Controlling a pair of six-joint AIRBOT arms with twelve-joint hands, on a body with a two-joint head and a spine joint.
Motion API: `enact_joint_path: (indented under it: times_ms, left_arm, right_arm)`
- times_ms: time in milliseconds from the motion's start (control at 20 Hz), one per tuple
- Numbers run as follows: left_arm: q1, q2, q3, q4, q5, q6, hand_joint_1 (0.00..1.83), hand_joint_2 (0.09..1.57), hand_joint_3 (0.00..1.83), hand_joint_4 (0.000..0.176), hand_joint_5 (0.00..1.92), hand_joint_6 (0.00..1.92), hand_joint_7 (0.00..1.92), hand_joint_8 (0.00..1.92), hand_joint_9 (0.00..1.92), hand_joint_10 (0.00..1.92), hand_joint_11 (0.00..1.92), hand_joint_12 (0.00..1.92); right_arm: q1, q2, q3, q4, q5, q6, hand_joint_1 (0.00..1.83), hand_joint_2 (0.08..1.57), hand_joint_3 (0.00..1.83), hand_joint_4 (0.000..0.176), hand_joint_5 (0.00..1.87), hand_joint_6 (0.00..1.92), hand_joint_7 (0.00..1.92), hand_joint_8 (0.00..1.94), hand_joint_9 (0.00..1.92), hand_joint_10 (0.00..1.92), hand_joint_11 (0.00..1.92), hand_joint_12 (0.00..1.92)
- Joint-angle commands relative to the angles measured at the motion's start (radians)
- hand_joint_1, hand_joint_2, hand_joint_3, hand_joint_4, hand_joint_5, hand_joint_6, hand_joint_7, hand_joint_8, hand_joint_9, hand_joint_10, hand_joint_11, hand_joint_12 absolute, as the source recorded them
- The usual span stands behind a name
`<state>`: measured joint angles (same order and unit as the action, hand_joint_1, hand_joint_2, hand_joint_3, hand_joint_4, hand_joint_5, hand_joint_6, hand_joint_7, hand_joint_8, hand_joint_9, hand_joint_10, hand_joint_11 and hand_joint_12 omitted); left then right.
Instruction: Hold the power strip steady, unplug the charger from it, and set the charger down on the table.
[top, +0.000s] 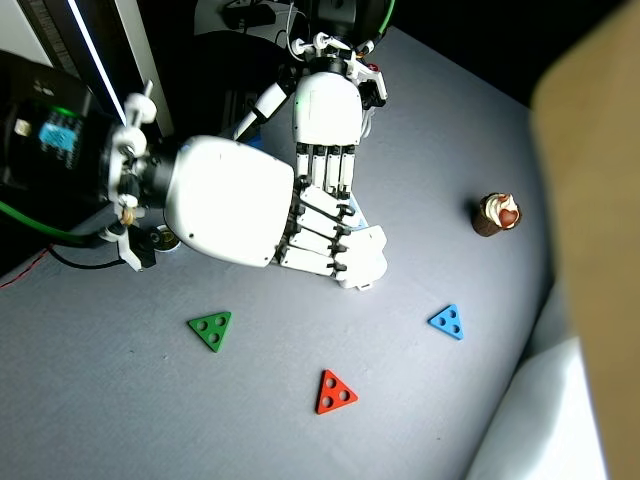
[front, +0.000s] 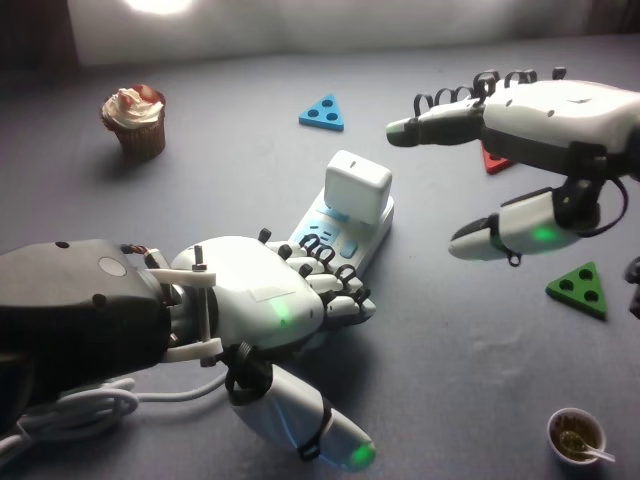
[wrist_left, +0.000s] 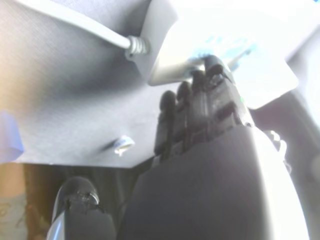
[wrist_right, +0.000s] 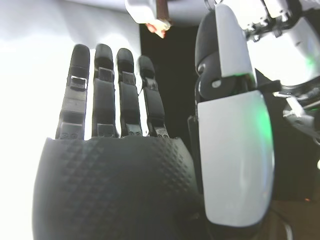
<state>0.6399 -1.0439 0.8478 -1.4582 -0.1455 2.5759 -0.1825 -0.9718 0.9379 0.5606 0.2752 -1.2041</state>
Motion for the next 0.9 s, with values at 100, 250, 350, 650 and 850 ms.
enact_joint_path:
  times_ms: [100, 250, 350, 650, 850]
  left_arm:
    - [0.006, -0.008, 0.002, -0.005, 0.0, -0.01, 0.0, 0.93, 0.01, 0.0, 0.11, 0.01, 0.11, 0.0, 0.11, 0.0, 0.08, 0.13]
    - [0.009, -0.01, 0.002, -0.006, 0.001, -0.016, 0.0, 0.93, 0.0, 0.0, 0.11, 0.01, 0.1, 0.01, 0.1, 0.0, 0.06, 0.12]
    - [0.013, -0.012, 0.002, -0.006, 0.002, -0.024, 0.0, 0.93, 0.0, 0.0, 0.1, 0.0, 0.09, 0.0, 0.09, 0.0, 0.05, 0.12]
    - [0.017, -0.014, 0.002, -0.006, 0.003, -0.029, 0.0, 0.92, 0.0, 0.0, 0.1, 0.01, 0.1, 0.0, 0.1, 0.01, 0.06, 0.12]
    - [0.023, -0.013, 0.002, -0.006, 0.004, -0.037, 0.0, 0.92, 0.0, 0.0, 0.09, 0.0, 0.09, 0.0, 0.1, 0.0, 0.07, 0.12]
  right_arm:
    - [0.004, -0.012, 0.008, -0.007, 0.142, 0.003, 1.08, 1.03, 0.0, 0.0, 0.28, 0.01, 0.29, 0.0, 0.29, 0.0, 0.01, 0.64]
    - [0.001, -0.04, 0.022, 0.007, 0.173, 0.003, 1.05, 1.03, 0.0, 0.0, 0.28, 0.01, 0.3, 0.01, 0.31, 0.01, 0.03, 0.64]
    - [-0.006, -0.06, 0.035, 0.016, 0.194, 0.003, 1.08, 1.03, 0.0, 0.0, 0.29, 0.01, 0.31, 0.01, 0.32, 0.01, 0.03, 0.64]
    - [-0.026, -0.094, 0.078, 0.008, 0.202, 0.093, 1.1, 1.04, 0.0, 0.0, 0.3, 0.01, 0.3, 0.0, 0.31, 0.0, 0.05, 0.62]
    - [-0.051, -0.093, 0.095, -0.024, 0.222, 0.2, 1.12, 1.02, 0.0, 0.0, 0.3, 0.0, 0.31, 0.01, 0.32, 0.01, 0.06, 0.62]
